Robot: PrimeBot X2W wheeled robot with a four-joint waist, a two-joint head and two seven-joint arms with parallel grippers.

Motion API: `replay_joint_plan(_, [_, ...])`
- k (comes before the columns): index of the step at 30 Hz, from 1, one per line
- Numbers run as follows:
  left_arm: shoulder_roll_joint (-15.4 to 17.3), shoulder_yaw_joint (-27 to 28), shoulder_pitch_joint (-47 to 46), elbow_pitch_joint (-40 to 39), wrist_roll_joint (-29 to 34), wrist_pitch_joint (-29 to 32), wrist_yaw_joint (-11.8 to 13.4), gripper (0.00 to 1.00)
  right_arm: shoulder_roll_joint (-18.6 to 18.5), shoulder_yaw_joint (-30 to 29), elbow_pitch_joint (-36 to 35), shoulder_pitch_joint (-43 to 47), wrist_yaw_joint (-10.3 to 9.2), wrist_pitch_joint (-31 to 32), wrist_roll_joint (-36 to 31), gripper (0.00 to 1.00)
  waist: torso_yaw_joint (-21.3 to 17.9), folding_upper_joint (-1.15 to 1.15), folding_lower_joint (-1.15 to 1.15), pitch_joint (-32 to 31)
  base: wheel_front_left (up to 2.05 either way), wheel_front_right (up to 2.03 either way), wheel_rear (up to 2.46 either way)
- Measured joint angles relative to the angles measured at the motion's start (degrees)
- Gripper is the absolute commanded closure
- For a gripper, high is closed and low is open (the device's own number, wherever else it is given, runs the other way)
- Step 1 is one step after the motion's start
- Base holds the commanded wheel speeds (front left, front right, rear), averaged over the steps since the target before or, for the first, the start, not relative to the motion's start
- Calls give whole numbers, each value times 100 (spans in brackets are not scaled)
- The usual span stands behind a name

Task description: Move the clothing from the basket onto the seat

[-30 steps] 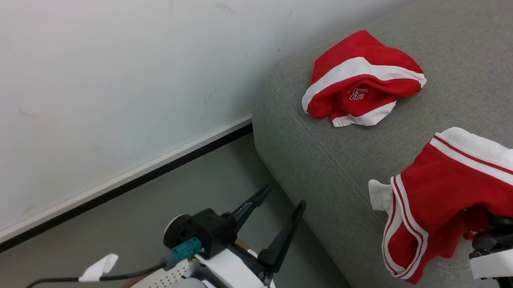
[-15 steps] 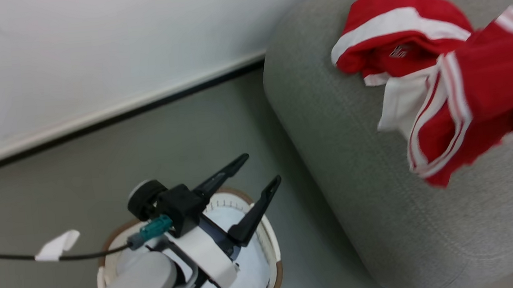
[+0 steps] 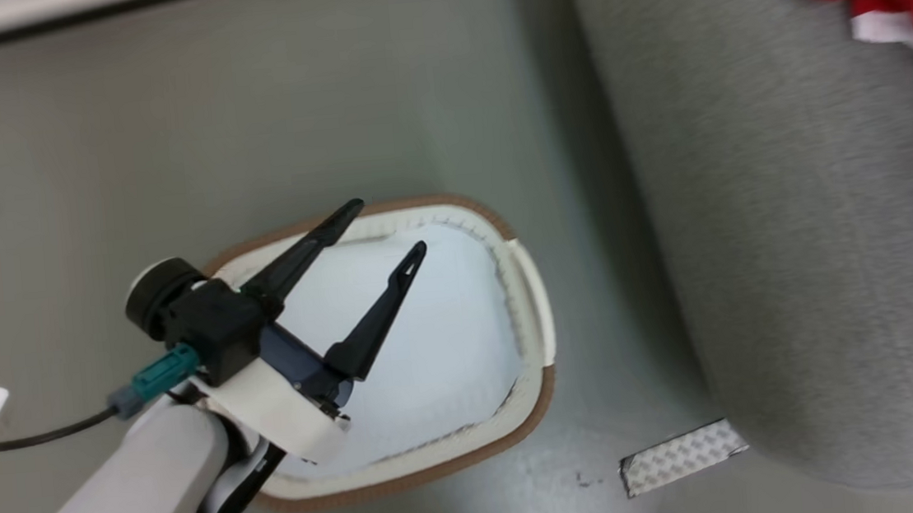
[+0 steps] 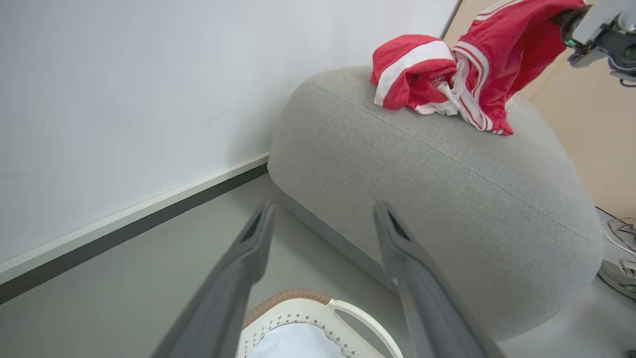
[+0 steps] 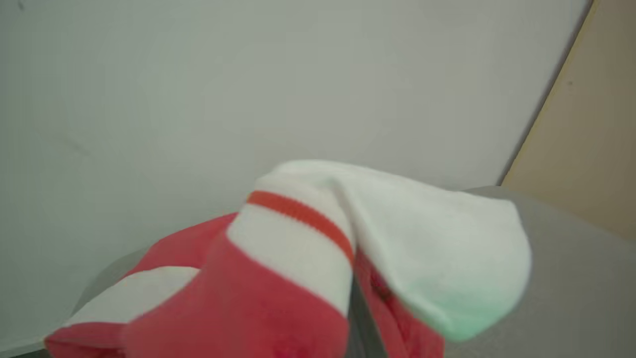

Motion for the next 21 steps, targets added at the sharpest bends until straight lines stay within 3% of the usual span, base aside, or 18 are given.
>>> replay_joint_plan(4, [33,52,94,55,-11,-51,9,0,-108,-125,515,-109,0,464,-221,100,221,0,0,230,0,0,0])
replay_joint_plan(9, [-22,110,114,186,-44,-100,7,0,-165,124,1085,-15,0,1656,-436,99,331,0,-1,145,0,0,0])
replay_joint_plan(11, [-80,119,144,245,-51,-103,7,0,-154,192,1145,42,0,1896,-434,66,316,0,-1,37,0,0,0])
replay_joint_plan(12, [-122,116,161,280,-51,-107,7,0,-163,199,1178,64,0,1965,-441,0,307,0,-1,-27,0,0,0])
replay_joint_plan(17, [-314,115,240,438,-67,-131,-3,0,-270,276,1201,140,0,2247,-502,0,259,0,-2,-407,0,0,0])
replay_joint_plan(21, [-489,140,423,634,-165,-137,-2,0,-419,584,1188,332,0,2998,-374,0,211,0,-2,-773,0,0,0])
